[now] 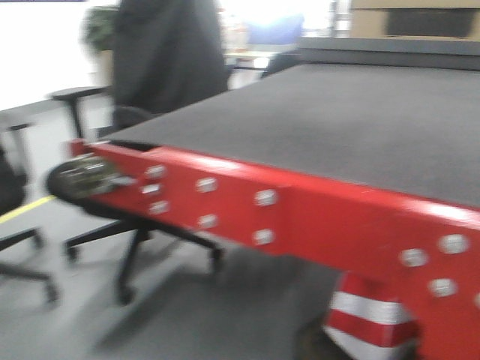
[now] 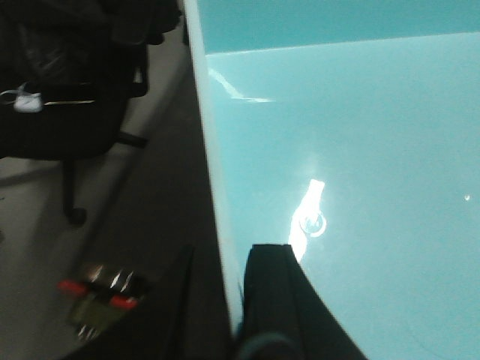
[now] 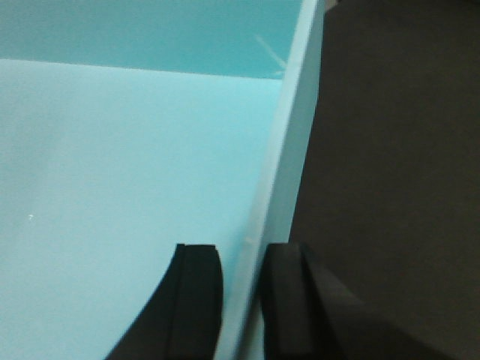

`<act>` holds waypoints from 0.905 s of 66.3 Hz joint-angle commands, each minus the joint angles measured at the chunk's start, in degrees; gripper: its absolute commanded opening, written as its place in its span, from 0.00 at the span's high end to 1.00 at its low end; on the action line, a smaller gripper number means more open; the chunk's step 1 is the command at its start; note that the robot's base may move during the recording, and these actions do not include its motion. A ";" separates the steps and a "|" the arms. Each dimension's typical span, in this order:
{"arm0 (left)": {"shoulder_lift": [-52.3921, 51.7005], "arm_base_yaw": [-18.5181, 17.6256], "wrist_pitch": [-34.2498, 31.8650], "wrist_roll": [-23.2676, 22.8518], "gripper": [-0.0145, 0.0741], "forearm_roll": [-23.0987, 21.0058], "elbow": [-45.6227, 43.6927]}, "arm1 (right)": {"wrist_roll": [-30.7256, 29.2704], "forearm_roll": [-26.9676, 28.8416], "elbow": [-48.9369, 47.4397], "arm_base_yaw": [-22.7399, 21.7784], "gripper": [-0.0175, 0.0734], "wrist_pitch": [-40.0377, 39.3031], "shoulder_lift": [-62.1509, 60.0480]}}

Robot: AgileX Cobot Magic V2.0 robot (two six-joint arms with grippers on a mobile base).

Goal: Fetch blue bin and place on conveyor start
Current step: 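Hold the bin while driving up to the red conveyor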

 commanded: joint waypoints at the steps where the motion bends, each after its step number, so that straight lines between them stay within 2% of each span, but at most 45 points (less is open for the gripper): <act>1: -0.70 -0.44 -1.07 0.58 0.96 0.59 -0.44 | -0.12 -1.02 -0.57 -0.16 0.97 -3.55 -0.81; 60: -0.70 -0.44 -1.07 0.58 0.96 0.59 -0.44 | -0.12 -1.02 -0.57 -0.16 0.97 -3.55 -0.81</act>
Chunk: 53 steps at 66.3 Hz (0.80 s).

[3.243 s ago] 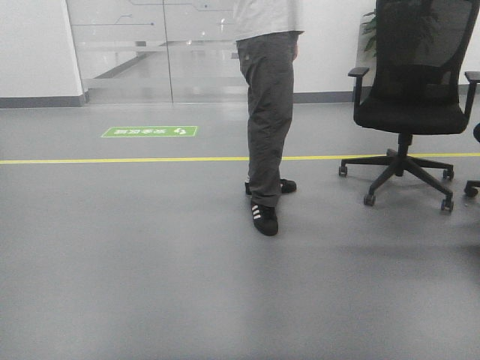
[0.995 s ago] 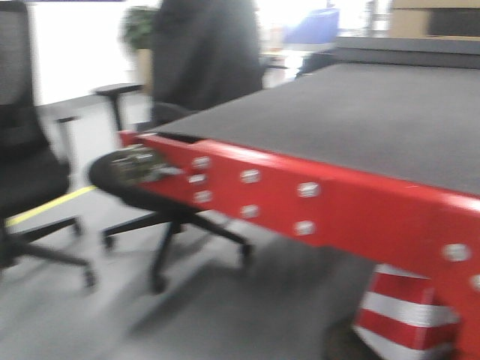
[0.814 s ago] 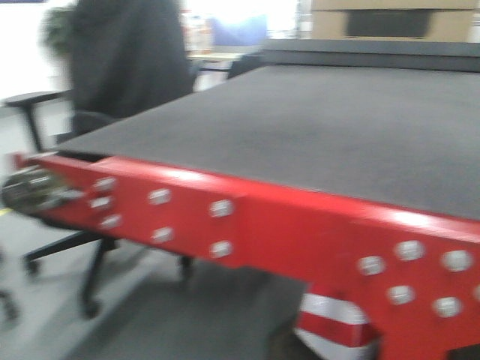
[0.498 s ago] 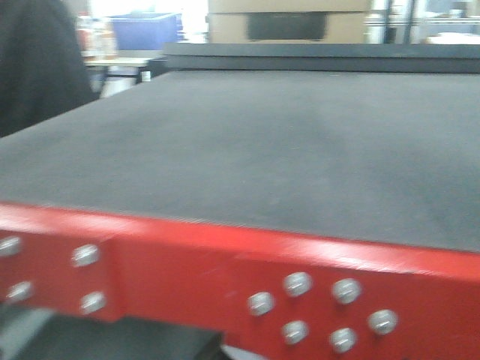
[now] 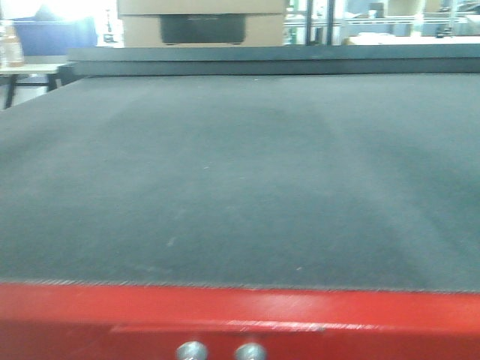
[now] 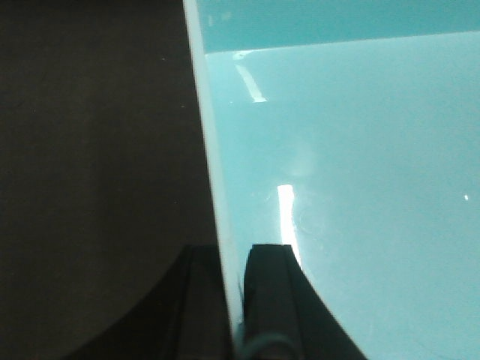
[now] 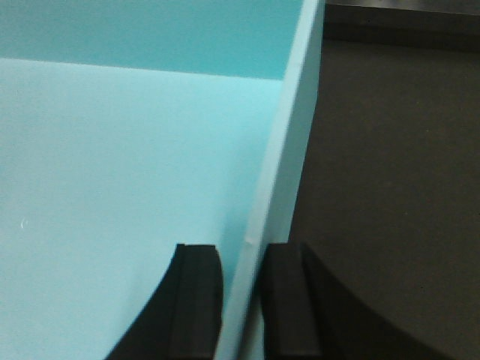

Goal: Fetch blue bin and place on conveyor start
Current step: 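Hold the bin while driving up to the red conveyor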

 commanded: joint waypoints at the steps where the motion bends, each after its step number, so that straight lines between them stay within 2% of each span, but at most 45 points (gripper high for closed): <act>1: -0.80 -0.22 -0.96 0.58 0.96 0.49 -0.44 | -0.03 -0.91 -0.57 -0.16 0.97 -3.55 -0.81; 53: -0.80 -0.22 -0.96 0.58 0.96 0.49 -0.44 | -0.03 -0.91 -0.57 -0.16 0.97 -3.55 -0.81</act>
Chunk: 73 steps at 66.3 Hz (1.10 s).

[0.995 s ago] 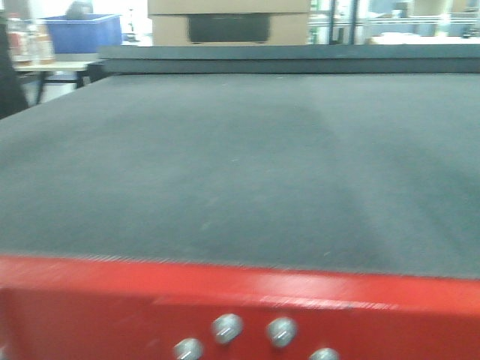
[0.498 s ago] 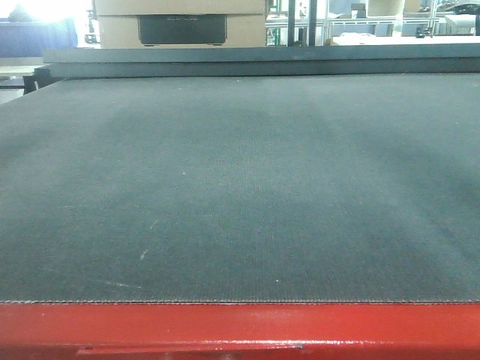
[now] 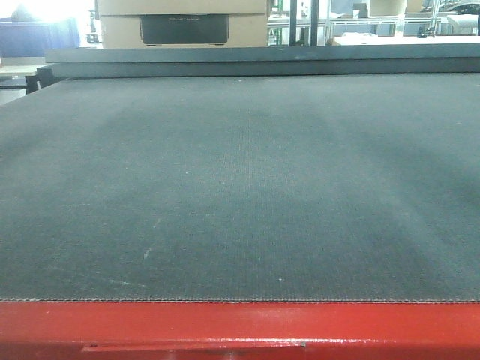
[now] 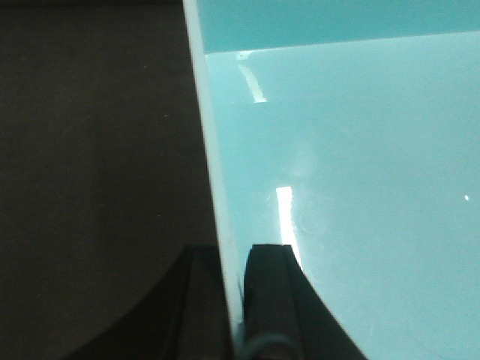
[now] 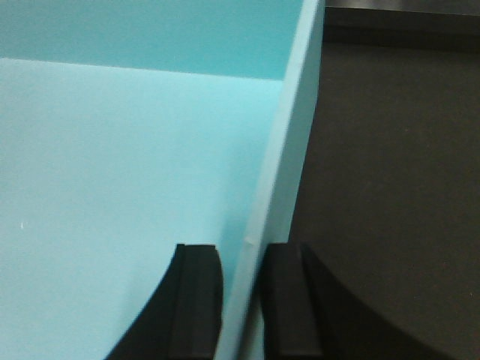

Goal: Fetch blue bin and place on conveyor start
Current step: 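Hold the bin while driving up to the red conveyor, then lower the held bin onto the conveyor belt with both grippers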

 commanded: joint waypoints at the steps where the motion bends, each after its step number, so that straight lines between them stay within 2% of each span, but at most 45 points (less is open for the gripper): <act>1: -0.80 -0.22 -0.96 0.58 0.96 0.37 -0.44 | -0.03 -0.91 -0.57 -0.16 0.97 -3.55 -0.81; 48: -0.80 -0.22 -1.70 0.58 0.96 0.37 -0.44 | -0.03 -0.53 -0.57 -0.16 0.97 -3.89 -0.81; 57: -0.80 -0.22 -2.92 0.58 0.96 0.37 -0.44 | -0.03 -0.38 -0.57 -0.16 0.97 -1.94 -0.73; 73: 1.20 -0.22 0.52 0.58 0.96 1.43 4.52 | -0.03 -0.38 -0.57 -0.16 0.97 3.05 4.44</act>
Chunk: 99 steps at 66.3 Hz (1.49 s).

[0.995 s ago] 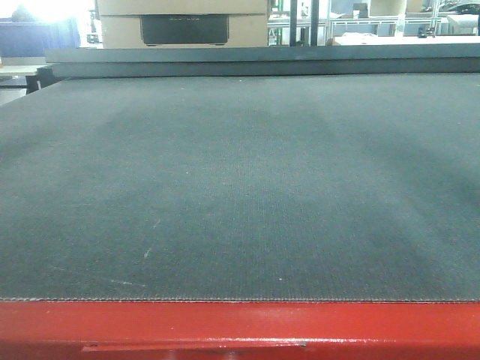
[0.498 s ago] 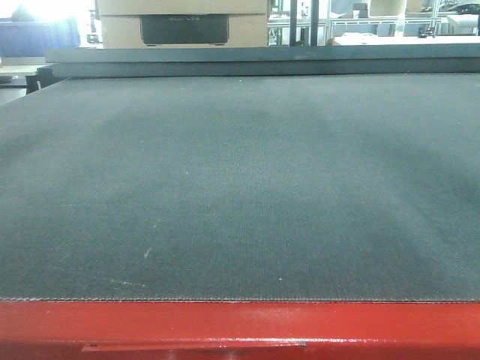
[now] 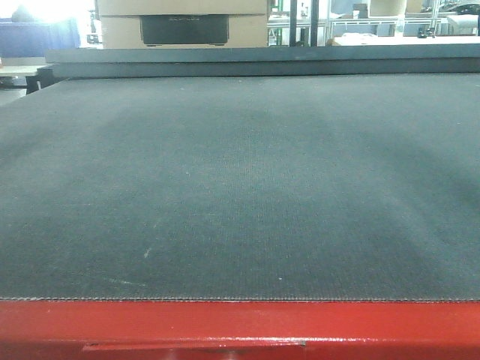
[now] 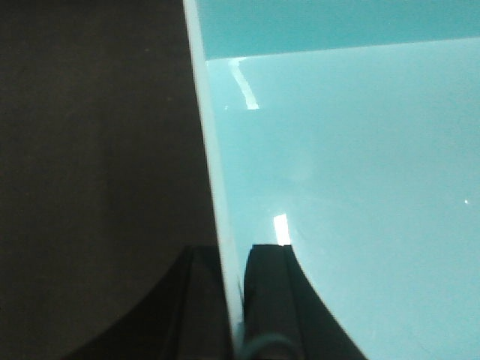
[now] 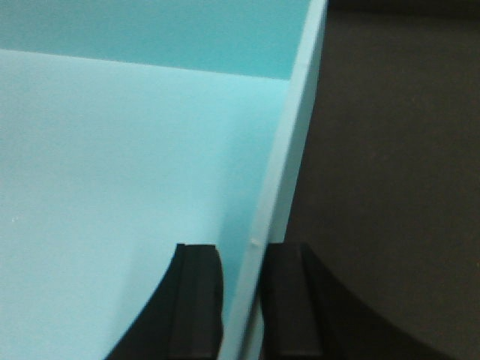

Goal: Fetch blue bin and place on conveyor start
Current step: 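Lower the held bin onto the conveyor belt with both grippers, then open both grippers and raise them off the bin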

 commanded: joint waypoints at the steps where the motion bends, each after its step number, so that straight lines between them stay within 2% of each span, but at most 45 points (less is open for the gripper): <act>1: 1.10 -0.22 -0.21 0.58 0.96 0.71 2.86 | -0.03 -0.71 -0.47 -0.16 0.97 0.37 2.53; 19: 5.40 -0.22 -9.33 0.58 0.96 0.71 14.15 | -0.03 -0.59 0.11 -0.16 0.97 3.70 12.13; 24: 7.13 -0.22 -12.22 0.58 0.96 1.95 16.23 | -0.03 -0.59 0.55 -0.16 0.97 3.48 14.54; 30: 9.28 -0.22 -14.80 0.58 0.96 3.44 17.15 | -0.03 -0.59 0.55 -0.16 0.97 3.71 17.82; 45: 14.98 -0.22 -17.91 0.58 0.96 3.54 17.15 | -0.03 -0.59 0.55 -0.16 0.97 4.18 23.45; 50: 16.45 -0.22 -18.00 0.58 0.94 3.42 17.15 | -0.03 -0.59 0.55 -0.16 0.91 4.49 24.26; 54: 17.12 -0.22 -17.76 0.58 0.87 3.42 17.15 | -0.03 -0.59 0.55 -0.16 0.80 4.61 24.62; 57: 17.61 -0.22 -17.63 0.58 0.80 3.42 17.15 | -0.03 -0.59 0.55 -0.16 0.67 4.61 24.70; 64: 17.58 -0.22 -17.51 0.58 0.52 3.42 17.01 | -0.03 -0.82 0.55 -0.16 0.35 4.61 24.70; 68: 17.46 -0.22 -17.01 0.58 0.30 3.34 16.46 | -0.03 -0.95 0.55 -0.16 0.25 4.74 24.50; 69: 17.46 -0.22 -16.91 0.58 0.27 3.34 16.44 | -0.03 -0.95 0.55 -0.16 0.22 4.74 24.25; 71: 17.02 -0.22 -16.46 0.58 0.12 3.24 15.92 | -0.03 -0.95 0.55 -0.16 0.19 4.99 23.78; 72: 16.89 -0.22 -16.13 0.58 0.15 3.21 15.62 | -0.03 -1.06 0.55 -0.16 0.18 5.00 23.52; 78: 15.09 -0.22 -14.38 0.58 0.21 3.27 14.51 | -0.03 -1.41 0.55 -0.16 0.21 5.32 21.48; 85: 12.09 -0.22 -11.57 0.58 0.23 4.07 13.19 | -0.03 -2.75 0.55 -0.29 0.29 5.45 18.48; 93: 6.93 0.15 -8.99 0.58 0.23 7.08 12.95 | -0.03 -5.31 0.55 -0.81 0.47 5.62 13.73; 99: 3.50 1.64 -6.76 0.58 0.28 6.88 12.95 | -0.03 -6.25 0.55 -2.09 0.64 6.30 10.49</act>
